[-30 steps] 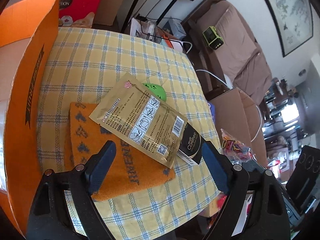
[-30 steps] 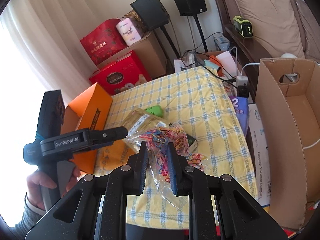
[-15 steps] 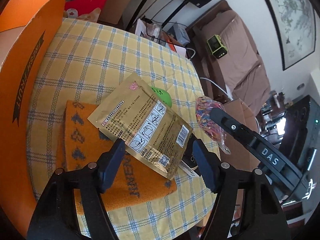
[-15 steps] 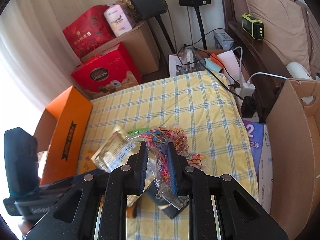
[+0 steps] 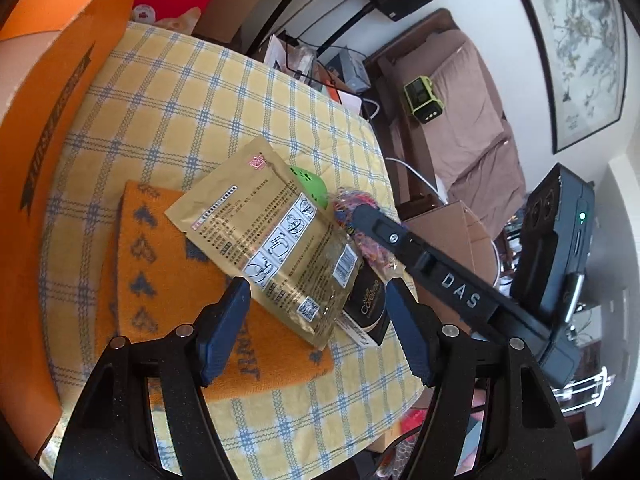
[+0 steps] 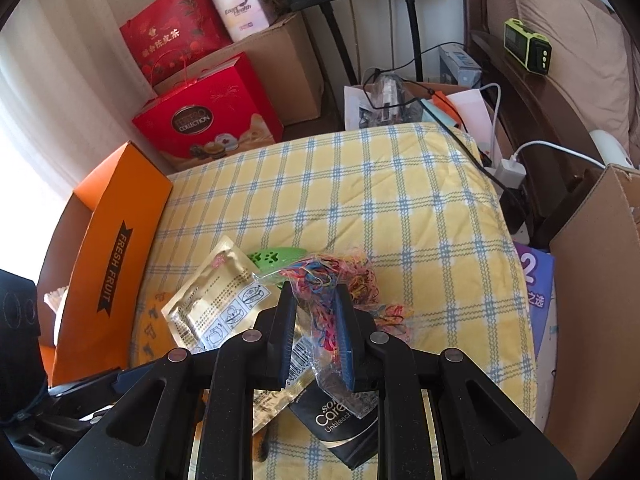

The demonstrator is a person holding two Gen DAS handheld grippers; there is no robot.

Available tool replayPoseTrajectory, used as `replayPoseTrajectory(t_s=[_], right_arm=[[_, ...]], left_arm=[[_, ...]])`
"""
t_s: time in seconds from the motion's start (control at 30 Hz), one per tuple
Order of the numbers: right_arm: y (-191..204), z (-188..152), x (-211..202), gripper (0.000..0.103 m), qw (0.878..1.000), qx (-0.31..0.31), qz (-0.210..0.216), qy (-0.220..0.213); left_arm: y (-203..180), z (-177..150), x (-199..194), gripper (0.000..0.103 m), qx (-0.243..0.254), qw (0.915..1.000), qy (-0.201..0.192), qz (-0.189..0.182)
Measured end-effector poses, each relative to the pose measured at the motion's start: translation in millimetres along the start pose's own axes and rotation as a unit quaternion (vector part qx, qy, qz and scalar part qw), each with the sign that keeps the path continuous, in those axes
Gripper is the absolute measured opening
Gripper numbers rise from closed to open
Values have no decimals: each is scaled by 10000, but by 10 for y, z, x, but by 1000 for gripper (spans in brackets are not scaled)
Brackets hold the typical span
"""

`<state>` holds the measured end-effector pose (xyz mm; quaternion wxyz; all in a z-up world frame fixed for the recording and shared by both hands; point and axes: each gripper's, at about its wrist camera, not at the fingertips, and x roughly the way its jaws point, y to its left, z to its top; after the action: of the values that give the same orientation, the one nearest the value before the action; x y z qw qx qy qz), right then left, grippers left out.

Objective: Organize objects
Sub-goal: 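Grasp the gold snack packet with the left tool while the right tool holds the rubber bands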

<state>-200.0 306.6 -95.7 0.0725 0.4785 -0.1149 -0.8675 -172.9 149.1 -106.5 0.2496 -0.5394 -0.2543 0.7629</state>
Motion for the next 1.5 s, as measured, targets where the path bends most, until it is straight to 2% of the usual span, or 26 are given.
replayPoseTrajectory(t_s=[0.2, 0.27, 0.43, 0.7, 0.9, 0.97, 1.0, 1.03, 1.1, 1.27, 1.33, 1.5], right_arm=[[15, -8, 45, 18, 9999, -35, 65, 127], [8, -15, 55, 18, 9999, -14, 67, 134], [1, -26, 62, 18, 9999, 7, 103, 130], [-11, -38, 63, 17, 9997, 40, 191, 156], [-26, -52, 61, 17, 9994, 59, 293, 158], [-42, -53, 67, 17, 9991, 121, 367, 162], [-47, -56, 71, 17, 9990, 146, 397, 167], [-44, -60, 72, 17, 9989, 151, 407, 168], [-37, -64, 73, 17, 9989, 151, 412, 166], [-27, -73, 71, 17, 9989, 143, 422, 173], [-33, -73, 62, 17, 9988, 166, 426, 158], [-80, -55, -23, 13, 9990, 215, 397, 35]], left_arm=[[73, 9, 96, 63, -204, 9995, 114, -198], [100, -33, 80, 63, -269, 9994, 128, -154], [152, -159, -5, 64, -407, 9991, -24, -131], [222, -11, 102, 64, -807, 9960, -144, -366], [260, 19, 96, 62, -928, 9936, -332, -544], [269, 19, 92, 43, -869, 9936, -370, -623], [262, 18, 104, 25, -842, 9939, -373, -605], [255, 20, 109, 13, -815, 9942, -388, -585], [249, 23, 141, 12, -836, 9939, -366, -612], [316, 22, 252, 19, -1083, 9919, -111, -654], [266, 17, 223, 9, -934, 9937, -188, -583], [98, 40, 68, 7, -537, 9971, -345, -421]])
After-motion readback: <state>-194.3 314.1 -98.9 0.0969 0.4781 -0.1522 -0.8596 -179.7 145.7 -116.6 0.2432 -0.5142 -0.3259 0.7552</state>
